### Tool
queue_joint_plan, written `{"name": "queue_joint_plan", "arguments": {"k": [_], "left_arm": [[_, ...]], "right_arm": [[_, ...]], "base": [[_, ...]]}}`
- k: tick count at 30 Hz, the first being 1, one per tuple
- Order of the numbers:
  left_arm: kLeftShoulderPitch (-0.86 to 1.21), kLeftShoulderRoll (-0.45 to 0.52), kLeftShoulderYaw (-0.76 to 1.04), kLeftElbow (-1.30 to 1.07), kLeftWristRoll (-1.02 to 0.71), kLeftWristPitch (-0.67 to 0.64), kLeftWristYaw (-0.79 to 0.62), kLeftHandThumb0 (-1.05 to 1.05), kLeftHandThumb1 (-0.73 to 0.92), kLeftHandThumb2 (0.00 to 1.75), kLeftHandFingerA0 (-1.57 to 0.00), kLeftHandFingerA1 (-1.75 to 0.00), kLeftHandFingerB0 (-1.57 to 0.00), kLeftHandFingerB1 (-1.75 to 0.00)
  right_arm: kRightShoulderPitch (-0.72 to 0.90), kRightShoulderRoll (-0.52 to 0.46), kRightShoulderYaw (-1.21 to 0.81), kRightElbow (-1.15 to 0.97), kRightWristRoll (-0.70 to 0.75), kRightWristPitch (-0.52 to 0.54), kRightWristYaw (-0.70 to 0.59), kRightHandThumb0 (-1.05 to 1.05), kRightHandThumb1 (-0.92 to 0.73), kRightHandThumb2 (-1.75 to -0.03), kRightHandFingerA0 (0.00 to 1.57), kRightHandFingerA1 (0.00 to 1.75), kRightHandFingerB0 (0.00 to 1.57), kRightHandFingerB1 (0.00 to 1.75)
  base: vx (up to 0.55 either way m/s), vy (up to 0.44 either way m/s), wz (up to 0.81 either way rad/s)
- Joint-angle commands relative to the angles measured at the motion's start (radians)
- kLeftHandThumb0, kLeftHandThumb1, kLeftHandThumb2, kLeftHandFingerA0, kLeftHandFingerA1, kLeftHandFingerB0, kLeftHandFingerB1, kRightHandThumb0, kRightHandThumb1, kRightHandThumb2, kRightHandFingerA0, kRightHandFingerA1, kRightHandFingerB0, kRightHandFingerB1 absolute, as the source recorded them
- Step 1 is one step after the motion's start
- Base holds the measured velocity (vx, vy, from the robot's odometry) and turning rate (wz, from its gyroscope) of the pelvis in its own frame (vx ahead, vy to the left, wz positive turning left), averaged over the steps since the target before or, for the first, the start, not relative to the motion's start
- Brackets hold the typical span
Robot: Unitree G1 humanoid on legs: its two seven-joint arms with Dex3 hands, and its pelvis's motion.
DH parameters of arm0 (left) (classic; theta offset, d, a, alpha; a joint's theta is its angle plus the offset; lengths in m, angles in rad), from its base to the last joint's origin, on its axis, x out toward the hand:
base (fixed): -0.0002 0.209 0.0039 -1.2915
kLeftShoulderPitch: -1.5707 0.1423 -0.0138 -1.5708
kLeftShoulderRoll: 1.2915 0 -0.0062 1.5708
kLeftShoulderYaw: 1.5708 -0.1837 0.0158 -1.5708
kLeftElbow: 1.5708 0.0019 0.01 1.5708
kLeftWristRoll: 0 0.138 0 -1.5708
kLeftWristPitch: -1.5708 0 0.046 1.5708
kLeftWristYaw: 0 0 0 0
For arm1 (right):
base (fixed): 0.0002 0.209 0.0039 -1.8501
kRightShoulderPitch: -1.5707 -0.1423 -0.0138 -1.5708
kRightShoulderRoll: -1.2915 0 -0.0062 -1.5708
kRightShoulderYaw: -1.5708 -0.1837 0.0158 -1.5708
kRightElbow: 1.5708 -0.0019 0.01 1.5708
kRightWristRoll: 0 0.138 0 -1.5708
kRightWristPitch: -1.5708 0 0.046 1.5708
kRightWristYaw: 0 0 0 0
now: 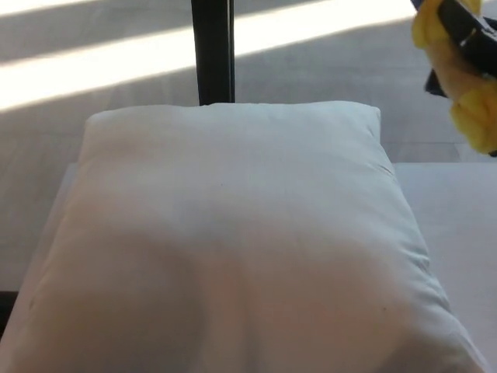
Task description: A hammer is kept on the right hand side and a pillow is kept on the left hand side on the desk infront of the robot and the robot uses its right hand to pick up the hammer and makes a downward swinging motion to hit the pillow
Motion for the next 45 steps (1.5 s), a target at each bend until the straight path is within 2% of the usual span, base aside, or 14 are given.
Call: {"name": "queue_joint_plan", "arguments": {"k": [1,6,7,8,14,15,16,18,22,26,36,40,42,45], "left_arm": [[0.0,0.026,-0.007,-0.002,0.001,-0.003,0.0,-0.64,0.81,0.64,-0.65,-0.54,-0.57,-0.5],[-0.007,0.03,-0.021,0.003,0.016,-0.009,0.016,-0.67,0.81,0.64,-0.64,-0.55,-0.53,-0.46],[-0.011,0.027,-0.012,0.0,0.005,-0.003,0.018,-0.67,0.79,0.63,-0.67,-0.59,-0.57,-0.51],[-0.013,0.027,-0.012,0.0,0.004,-0.002,0.021,-0.64,0.8,0.63,-0.68,-0.58,-0.57,-0.5],[-0.008,0.035,-0.003,0.005,-0.003,0.002,0.016,-0.65,0.8,0.64,-0.7,-0.55,-0.56,-0.49],[-0.008,0.035,-0.007,0.012,0.003,-0.003,0.02,-0.67,0.79,0.64,-0.69,-0.53,-0.57,-0.49],[-0.009,0.033,-0.008,0.008,0.003,-0.003,0.019,-0.66,0.8,0.64,-0.71,-0.53,-0.57,-0.48],[-0.011,0.028,-0.001,0.011,-0.004,-0.008,0.021,-0.63,0.8,0.64,-0.71,-0.54,-0.55,-0.48],[-0.004,0.03,-0.015,0.008,0.01,-0.021,0.016,-0.66,0.81,0.64,-0.69,-0.54,-0.53,-0.47],[-0.008,0.03,-0.015,0.008,0.009,-0.008,0.02,-0.66,0.81,0.64,-0.62,-0.55,-0.56,-0.47],[-0.01,0.031,-0.005,0.009,-0.004,0.005,0.013,-0.64,0.81,0.64,-0.66,-0.53,-0.55,-0.47],[-0.006,0.028,-0.001,0.01,-0.006,-0.013,0.011,-0.64,0.8,0.64,-0.69,-0.54,-0.53,-0.48],[-0.007,0.029,-0.01,0.008,0.002,-0.009,0.014,-0.65,0.81,0.64,-0.69,-0.54,-0.54,-0.47],[-0.01,0.028,0.0,0.008,-0.009,0.0,0.012,-0.65,0.8,0.64,-0.67,-0.55,-0.56,-0.48]], "right_arm": [[0.14,-0.07,0.059,-0.07,-0.08,-0.163,-0.049,-0.23,-0.68,-1.14,1.01,1.75,0.76,1.63],[0.312,-0.143,0.174,-0.071,-0.203,-0.343,-0.076,-0.16,-0.56,-1.17,0.97,1.75,0.81,1.57],[0.382,-0.179,0.279,-0.081,-0.316,-0.455,-0.126,-0.28,-0.49,-1.14,1.25,1.41,1.0,1.26],[0.406,-0.19,0.306,-0.081,-0.346,-0.498,-0.15,-0.17,-0.48,-1.12,0.92,1.73,0.8,1.46],[0.533,-0.266,0.578,-0.003,-0.596,-0.71,-0.322,-0.19,-0.68,-0.83,0.85,1.63,0.75,1.21],[0.552,-0.267,0.592,-0.003,-0.606,-0.706,-0.342,-0.24,-0.69,-0.82,0.89,1.5,0.82,0.88],[0.576,-0.272,0.594,-0.003,-0.603,-0.725,-0.361,-0.21,-0.64,-0.86,0.9,1.6,0.78,1.15],[0.613,-0.262,0.604,-0.011,-0.605,-0.728,-0.4,-0.24,-0.68,-0.76,0.94,1.55,0.8,0.71],[0.646,-0.263,0.659,-0.018,-0.644,-0.745,-0.466,-0.25,-0.72,-0.7,0.91,1.61,0.8,1.01],[0.677,-0.252,0.681,-0.036,-0.644,-0.766,-0.502,-0.25,-0.67,-0.81,0.94,1.58,0.84,0.87],[0.745,-0.251,0.743,-0.073,-0.685,-0.919,-0.622,-0.21,-0.59,-0.94,1.06,1.66,0.84,1.31],[0.778,-0.258,0.793,-0.081,-0.732,-0.986,-0.692,-0.2,-0.58,-0.91,0.91,1.74,0.77,1.44],[0.787,-0.247,0.817,-0.057,-0.742,-1.004,-0.719,-0.17,-0.54,-0.85,0.93,1.65,0.92,0.88],[0.808,-0.228,0.804,-0.053,-0.681,-1.013,-0.624,-0.18,-0.62,-0.74,0.92,1.61,0.82,0.71]], "base": [[0.0,0.0,0.0],[0.0,0.0,0.0],[0.0,0.0,0.0],[0.0,0.0,0.0],[0.0,0.0,0.0],[0.0,0.0,0.0],[0.0,0.0,0.0],[0.0,0.0,0.0],[0.0,0.0,0.0],[0.0,0.0,0.0],[0.0,0.0,0.0],[0.0,0.0,0.0],[0.0,0.0,0.0],[0.0,0.0,0.0]]}}
